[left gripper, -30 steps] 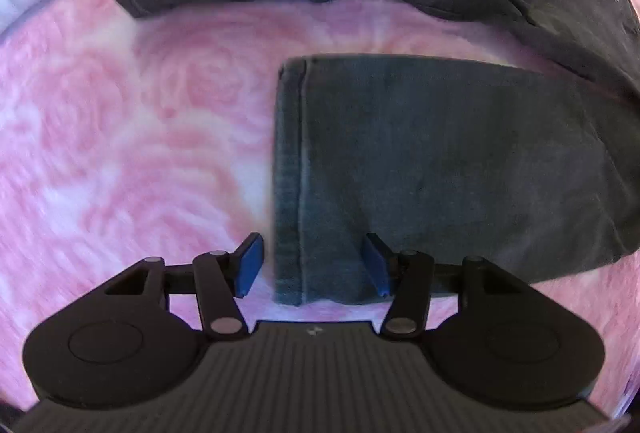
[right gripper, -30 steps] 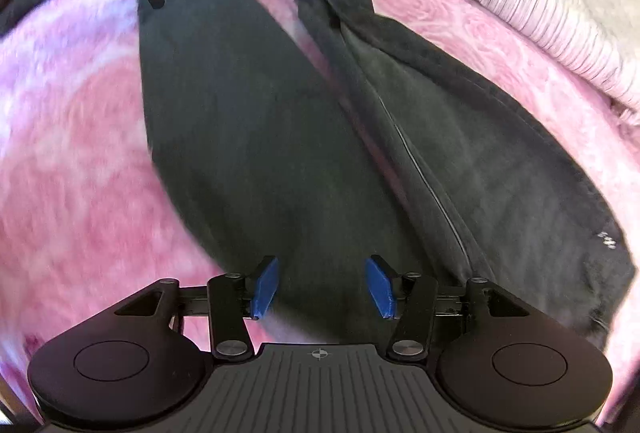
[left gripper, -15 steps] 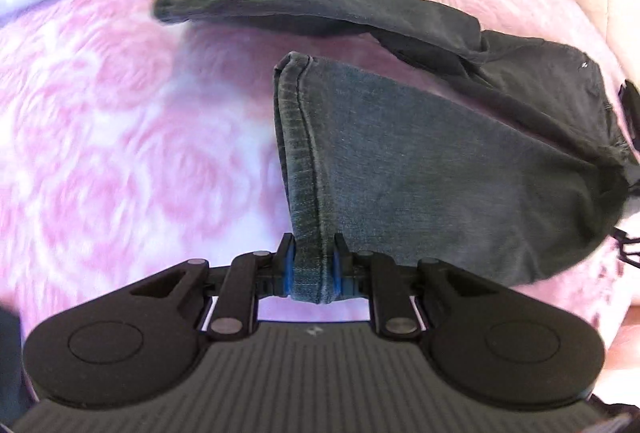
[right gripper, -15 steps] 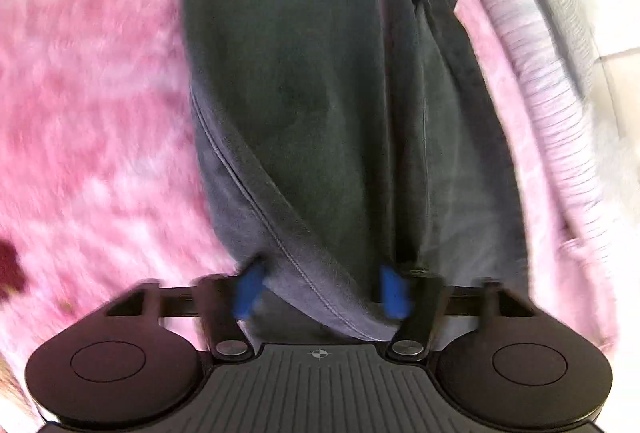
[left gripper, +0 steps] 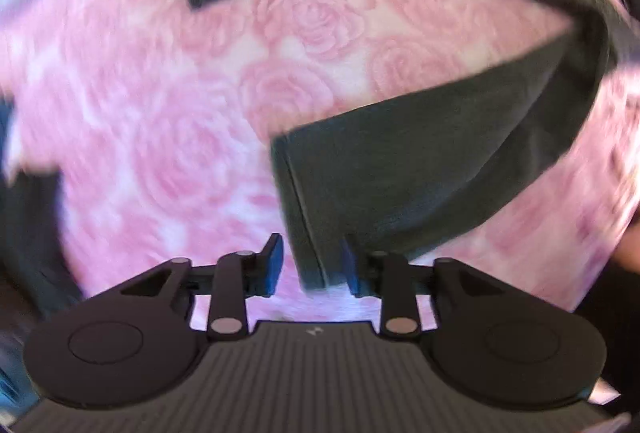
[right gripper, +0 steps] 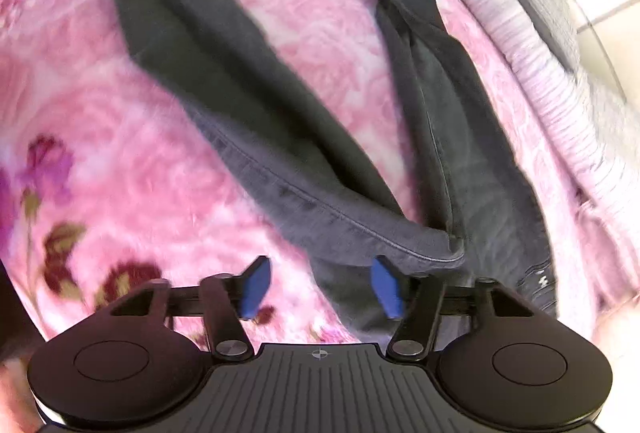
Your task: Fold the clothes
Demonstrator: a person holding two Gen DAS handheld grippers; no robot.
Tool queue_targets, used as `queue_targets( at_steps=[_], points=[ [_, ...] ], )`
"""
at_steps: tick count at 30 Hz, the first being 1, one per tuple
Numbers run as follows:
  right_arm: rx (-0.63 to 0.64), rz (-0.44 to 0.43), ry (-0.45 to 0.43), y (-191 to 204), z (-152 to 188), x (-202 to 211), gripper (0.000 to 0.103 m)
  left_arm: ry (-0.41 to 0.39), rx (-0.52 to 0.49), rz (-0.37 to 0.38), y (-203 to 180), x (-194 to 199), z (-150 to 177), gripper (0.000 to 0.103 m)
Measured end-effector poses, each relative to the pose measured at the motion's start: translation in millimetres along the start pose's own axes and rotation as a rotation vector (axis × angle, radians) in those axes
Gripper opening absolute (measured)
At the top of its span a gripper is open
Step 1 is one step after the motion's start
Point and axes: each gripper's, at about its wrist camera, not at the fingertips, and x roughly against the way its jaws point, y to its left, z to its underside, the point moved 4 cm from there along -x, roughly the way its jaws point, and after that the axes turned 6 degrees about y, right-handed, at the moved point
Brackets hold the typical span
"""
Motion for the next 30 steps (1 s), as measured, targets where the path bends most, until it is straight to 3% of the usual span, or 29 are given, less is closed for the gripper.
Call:
queue_targets(
  at_steps=[3, 7, 9, 12, 14, 15, 17, 24, 25, 27, 28, 29, 30],
  points=[
    [0.052, -0.006, -0.044, 9, -8, 0, 0.069, -0.084, -0.272, -0.076, -24, 3, 17, 0.053],
    [0.207, -0.024, -0.137, 33, -38, -6, 0.07, -0.139, -0.591, -0.065, -69, -8, 37, 0.061],
    [0.327, -0.01, -0.155, 49, -51, -16, 0.071, -0.159, -0.668, -0.051, -86, -17, 41, 0.061],
    [0.47, -0.001, -0.122, 66, -65, -41, 0.07, -0.196, -0.701, -0.05, -99, -30, 40, 0.062],
    [0.467, -0.065, -0.081, 66, -68, -50, 0.042, -0.219, -0.711, -0.051, -106, -40, 39, 0.063],
    [0.465, -0.097, -0.061, 65, -70, -54, 0.011, -0.229, -0.725, -0.056, -109, -44, 39, 0.063],
    [0.449, -0.136, -0.052, 60, -74, -51, 0.003, -0.249, -0.759, -0.086, -115, -52, 39, 0.063],
    [0.253, -0.196, -0.124, -16, -94, 22, 0.002, -0.327, -0.881, -0.275, -140, -61, 32, 0.063],
    [0.23, -0.202, -0.128, -26, -96, 30, 0.002, -0.331, -0.899, -0.301, -143, -63, 30, 0.06],
    [0.188, -0.194, -0.139, -41, -97, 44, 0.002, -0.309, -0.9, -0.308, -143, -63, 25, 0.011],
    [0.189, -0.186, -0.137, -45, -97, 48, 0.002, -0.296, -0.883, -0.279, -141, -57, 21, 0.002],
    [0.194, -0.184, -0.133, -47, -95, 52, 0.002, -0.284, -0.861, -0.245, -138, -50, 18, 0.002],
    [0.2, -0.184, -0.13, -50, -92, 57, 0.002, -0.27, -0.838, -0.164, -135, -36, 15, 0.001]
  ],
)
